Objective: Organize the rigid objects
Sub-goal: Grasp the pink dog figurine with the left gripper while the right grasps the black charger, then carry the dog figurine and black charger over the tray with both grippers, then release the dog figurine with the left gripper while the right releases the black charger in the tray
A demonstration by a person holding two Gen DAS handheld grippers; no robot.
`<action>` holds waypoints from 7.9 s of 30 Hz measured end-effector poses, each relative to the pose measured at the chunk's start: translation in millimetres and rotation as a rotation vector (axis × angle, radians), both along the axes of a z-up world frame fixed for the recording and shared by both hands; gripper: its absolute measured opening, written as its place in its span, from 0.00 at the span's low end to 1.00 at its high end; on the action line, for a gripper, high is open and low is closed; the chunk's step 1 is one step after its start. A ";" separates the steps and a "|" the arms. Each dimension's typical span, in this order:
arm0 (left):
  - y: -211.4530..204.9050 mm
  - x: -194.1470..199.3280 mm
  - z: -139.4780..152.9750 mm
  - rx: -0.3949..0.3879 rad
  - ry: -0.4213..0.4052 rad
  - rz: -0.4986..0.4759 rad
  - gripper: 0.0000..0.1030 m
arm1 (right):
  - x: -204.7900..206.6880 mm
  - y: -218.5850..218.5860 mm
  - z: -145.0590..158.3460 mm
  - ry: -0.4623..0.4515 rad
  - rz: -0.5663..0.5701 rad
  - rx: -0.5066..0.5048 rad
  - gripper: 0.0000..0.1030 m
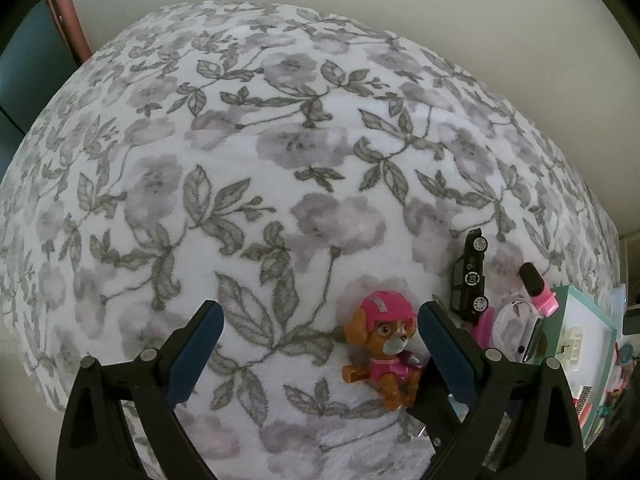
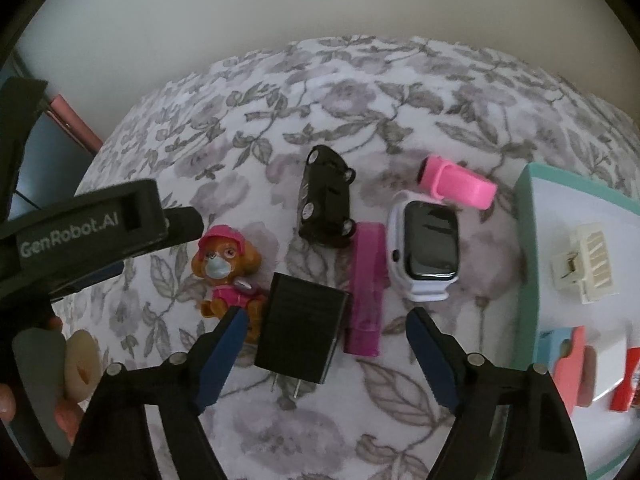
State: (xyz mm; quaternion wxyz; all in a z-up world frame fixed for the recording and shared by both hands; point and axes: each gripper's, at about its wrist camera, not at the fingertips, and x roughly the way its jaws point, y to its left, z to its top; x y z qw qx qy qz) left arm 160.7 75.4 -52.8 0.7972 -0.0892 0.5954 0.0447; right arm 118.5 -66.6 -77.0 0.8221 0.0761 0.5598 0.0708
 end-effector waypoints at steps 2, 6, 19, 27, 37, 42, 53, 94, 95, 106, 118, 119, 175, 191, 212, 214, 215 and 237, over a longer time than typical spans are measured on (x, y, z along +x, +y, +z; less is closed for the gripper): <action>-2.2 1.4 -1.5 -0.003 0.005 -0.006 0.95 | 1.8 1.2 -3.8 0.008 -0.004 -0.005 0.75; -4.3 2.9 -3.4 -0.007 0.010 -0.013 0.95 | 3.5 2.0 -8.4 0.017 -0.014 0.008 0.66; -21.9 6.1 -17.3 -0.039 0.048 -0.047 0.95 | 1.7 0.4 -3.3 -0.007 -0.011 0.006 0.59; -31.1 6.1 -26.4 -0.025 0.066 -0.051 0.95 | -2.5 -6.2 3.2 -0.015 -0.008 0.025 0.52; -31.7 -0.4 -37.3 -0.054 0.103 -0.052 0.60 | -1.9 -8.0 1.1 -0.008 -0.006 0.037 0.53; -38.1 -4.2 -36.8 -0.068 0.092 -0.059 0.49 | -2.0 -8.0 -0.1 0.000 -0.008 0.035 0.55; -22.6 -1.4 -32.7 -0.063 0.096 -0.018 0.49 | -2.6 -5.0 -12.5 0.027 -0.004 0.021 0.62; -23.8 0.1 -35.0 -0.059 0.104 -0.028 0.50 | -4.0 5.8 2.8 -0.018 0.060 -0.062 0.53; -23.9 0.1 -35.1 -0.059 0.104 -0.029 0.50 | -4.7 6.6 3.2 -0.020 0.062 -0.066 0.53; -24.4 0.5 -35.9 -0.051 0.103 -0.036 0.50 | -8.9 20.0 -2.5 -0.010 0.120 -0.103 0.42; -28.7 -2.3 -11.9 -0.051 0.029 -0.053 0.49 | -10.8 3.5 13.4 -0.012 0.054 -0.047 0.42; -27.7 -3.3 -3.7 -0.048 0.007 -0.050 0.49 | -11.3 1.9 17.2 -0.019 0.050 -0.040 0.42; -302.6 -63.3 26.5 -0.200 -0.096 -0.566 0.49 | -76.8 -275.2 40.3 0.013 -0.657 -0.208 0.42; -300.1 -59.9 16.8 -0.244 -0.047 -0.558 0.51 | -73.6 -271.0 39.0 0.041 -0.627 -0.227 0.42; -274.8 -51.2 35.7 -0.156 -0.087 -0.484 0.53 | -70.1 -265.3 43.5 0.039 -0.598 -0.232 0.42; -269.9 -49.2 33.3 -0.130 -0.088 -0.464 0.54 | -70.0 -265.2 43.5 0.038 -0.597 -0.238 0.44; -267.7 -48.3 31.9 -0.115 -0.087 -0.456 0.57 | -69.9 -265.1 44.0 0.037 -0.596 -0.239 0.50; -224.1 -32.5 12.6 0.119 -0.127 -0.316 0.88 | -63.0 -250.5 40.3 0.021 -0.535 -0.266 0.90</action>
